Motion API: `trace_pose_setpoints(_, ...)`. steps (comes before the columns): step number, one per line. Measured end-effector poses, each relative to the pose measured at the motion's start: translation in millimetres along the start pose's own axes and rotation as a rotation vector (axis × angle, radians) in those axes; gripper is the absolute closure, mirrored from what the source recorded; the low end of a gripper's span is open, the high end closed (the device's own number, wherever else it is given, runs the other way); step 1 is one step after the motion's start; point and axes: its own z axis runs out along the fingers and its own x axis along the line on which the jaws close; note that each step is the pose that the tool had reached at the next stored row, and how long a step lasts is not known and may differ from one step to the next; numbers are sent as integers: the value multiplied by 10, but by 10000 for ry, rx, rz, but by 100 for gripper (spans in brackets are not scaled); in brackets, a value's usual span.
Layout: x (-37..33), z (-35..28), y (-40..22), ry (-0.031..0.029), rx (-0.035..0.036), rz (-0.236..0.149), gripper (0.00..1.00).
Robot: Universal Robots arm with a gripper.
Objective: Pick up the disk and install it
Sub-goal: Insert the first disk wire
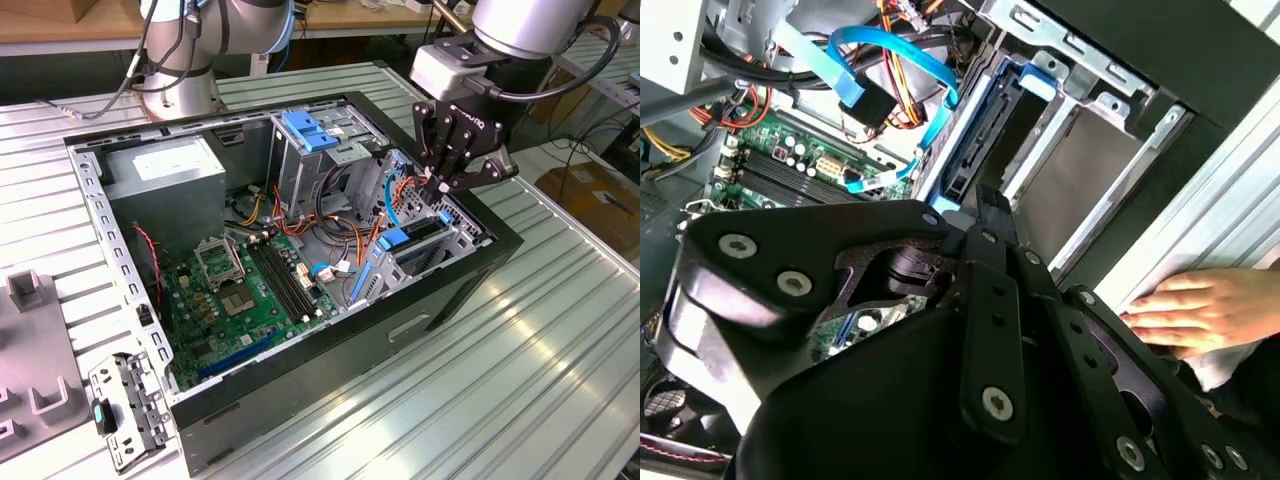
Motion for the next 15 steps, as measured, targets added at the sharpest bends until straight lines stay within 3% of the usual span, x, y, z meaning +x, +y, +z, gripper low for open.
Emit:
trace_pose_setpoints(3,1,-4,-8,-16,13,-524,89)
trace_pose_setpoints(6,-3,-16,-107,-25,-16,-656,89)
trace_pose_setpoints(7,-4,-13,-147,-23,-21,-654,89)
trace_pose_setpoints(9,-26,-2,-310,-25,-62,-656,89)
trace_pose_setpoints(15,-74,8,-503,-12,-112,-658,89)
